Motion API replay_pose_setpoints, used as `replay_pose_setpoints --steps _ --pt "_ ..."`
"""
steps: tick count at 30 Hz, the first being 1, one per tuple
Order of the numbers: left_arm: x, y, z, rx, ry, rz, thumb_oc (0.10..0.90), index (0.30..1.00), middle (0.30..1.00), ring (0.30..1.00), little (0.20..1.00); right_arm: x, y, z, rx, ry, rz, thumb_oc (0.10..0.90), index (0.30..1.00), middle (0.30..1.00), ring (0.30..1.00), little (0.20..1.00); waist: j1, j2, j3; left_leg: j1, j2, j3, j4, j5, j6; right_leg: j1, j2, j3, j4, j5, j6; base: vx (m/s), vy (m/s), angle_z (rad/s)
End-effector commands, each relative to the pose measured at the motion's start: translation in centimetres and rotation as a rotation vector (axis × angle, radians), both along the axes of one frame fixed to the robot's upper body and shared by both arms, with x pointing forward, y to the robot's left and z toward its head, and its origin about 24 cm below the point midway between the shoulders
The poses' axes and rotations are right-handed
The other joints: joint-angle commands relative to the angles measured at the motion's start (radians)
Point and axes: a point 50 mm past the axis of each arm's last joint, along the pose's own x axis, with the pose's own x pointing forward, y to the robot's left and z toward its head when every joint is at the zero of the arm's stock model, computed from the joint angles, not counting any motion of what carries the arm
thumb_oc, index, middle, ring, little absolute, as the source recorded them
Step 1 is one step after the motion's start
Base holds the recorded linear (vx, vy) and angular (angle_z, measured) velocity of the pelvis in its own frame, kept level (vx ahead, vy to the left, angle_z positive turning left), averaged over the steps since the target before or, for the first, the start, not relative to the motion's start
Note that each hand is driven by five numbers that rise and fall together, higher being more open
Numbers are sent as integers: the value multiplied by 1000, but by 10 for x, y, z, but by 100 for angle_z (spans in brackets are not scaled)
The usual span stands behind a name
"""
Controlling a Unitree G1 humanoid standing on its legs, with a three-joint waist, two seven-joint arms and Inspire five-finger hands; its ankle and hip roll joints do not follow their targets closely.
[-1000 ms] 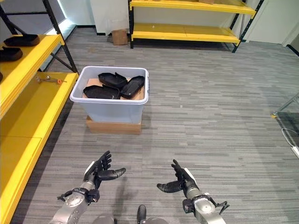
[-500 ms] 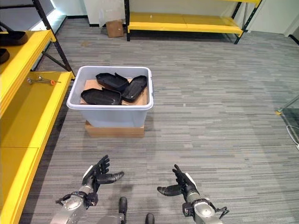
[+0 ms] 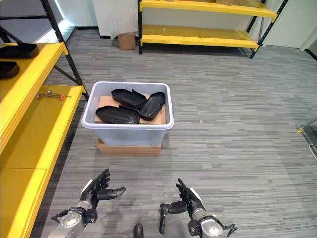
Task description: Move parts from the plastic box to the shelf.
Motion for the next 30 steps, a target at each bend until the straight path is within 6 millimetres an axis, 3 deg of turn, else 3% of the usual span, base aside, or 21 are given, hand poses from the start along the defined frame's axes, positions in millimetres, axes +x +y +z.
replay_pose_setpoints --steps 1,3,7,9,10,11,14,15,16,17,18,19,20,24,30 --pt "25 -10 37 -33 -231 -58 900 1000 1000 1000 1000 33 -4 35 -10 -210 41 900 1000 1000 1000 1000 -6 6 -30 88 78 -34 13 -20 -79 97 17 0 -52 160 26 526 -201 29" --pt "24 -16 33 -54 -218 -62 900 1000 1000 1000 1000 32 -8 34 -12 -200 31 900 1000 1000 1000 1000 -5 6 -60 103 96 -30 31 -38 -95 147 37 -16 -69 170 1 466 -218 44" --pt "33 -23 37 -79 -240 -53 900 1000 1000 1000 1000 38 -18 40 -28 -231 2 900 1000 1000 1000 1000 -11 14 -83 68 156 -35 127 14 -162 188 83 -34 -85 122 -40 311 -234 15" --pt "34 -26 37 -94 -241 -51 900 1000 1000 1000 1000 39 -21 42 -38 -236 -6 900 1000 1000 1000 1000 -4 -1 -60 -24 166 -42 332 90 -191 226 88 -32 -87 93 -71 130 -171 -10" --pt "33 -27 36 -100 -236 -51 900 1000 1000 1000 1000 40 -23 43 -43 -237 -7 900 1000 1000 1000 1000 12 -11 -36 -76 142 -68 435 128 -190 247 88 -25 -88 81 -87 77 -109 -3" --pt "32 -26 35 -99 -231 -49 900 1000 1000 1000 1000 40 -24 43 -48 -236 -11 900 1000 1000 1000 1000 17 -16 -28 -106 138 -72 450 137 -186 258 81 -28 -89 74 -90 89 -71 -12" --pt "30 -25 34 -107 -225 -44 900 1000 1000 1000 1000 39 -25 42 -50 -234 -18 900 1000 1000 1000 1000 19 -24 -18 -147 161 -34 382 115 -173 272 63 -36 -93 63 -83 105 19 -4" --pt "28 -24 32 -102 -214 -43 900 1000 1000 1000 1000 38 -27 42 -58 -236 -23 900 1000 1000 1000 1000 25 -35 -21 -169 184 -13 285 75 -163 288 48 -38 -100 51 -73 191 83 2" --pt "25 -22 30 -94 -204 -43 900 1000 1000 1000 1000 37 -28 42 -65 -237 -26 900 1000 1000 1000 1000 30 -37 -24 -176 205 -7 184 75 -163 299 38 -36 -105 42 -65 283 149 6" --pt "24 -20 29 -84 -201 -36 900 1000 1000 1000 1000 36 -30 42 -71 -236 -31 900 1000 1000 1000 1000 38 -30 -23 -189 237 -16 105 117 -173 314 38 -27 -103 24 -65 183 108 -4" --pt "24 -20 29 -84 -201 -36 900 1000 1000 1000 1000 36 -30 42 -71 -235 -31 900 1000 1000 1000 1000 38 -30 -22 -184 237 -16 98 120 -174 315 38 -27 -102 22 -66 302 199 -4" --pt "24 -19 29 -76 -200 -32 900 1000 1000 1000 1000 36 -31 40 -78 -231 -40 900 1000 1000 1000 1000 51 -9 -24 -223 279 -20 -21 243 -202 354 43 -14 -101 -5 -64 345 230 -13" --pt "26 -18 30 -70 -208 -33 900 1000 1000 1000 1000 36 -31 39 -81 -227 -38 900 1000 1000 1000 1000 56 1 -27 -226 293 24 -55 273 -210 375 42 -8 -86 -24 -62 493 351 -12" --pt "27 -18 30 -69 -211 -30 900 1000 1000 1000 1000 33 -27 35 -62 -208 -46 900 1000 1000 1000 1000 60 9 -56 -188 267 16 -63 238 -193 413 20 13 -71 -43 -46 237 180 -18" --pt "28 -13 34 -46 -214 -41 900 1000 1000 1000 1000 30 -17 31 -35 -189 -26 900 1000 1000 1000 1000 63 -14 -79 -165 219 64 -2 155 -154 435 -46 31 -62 -29 -8 219 175 -9"
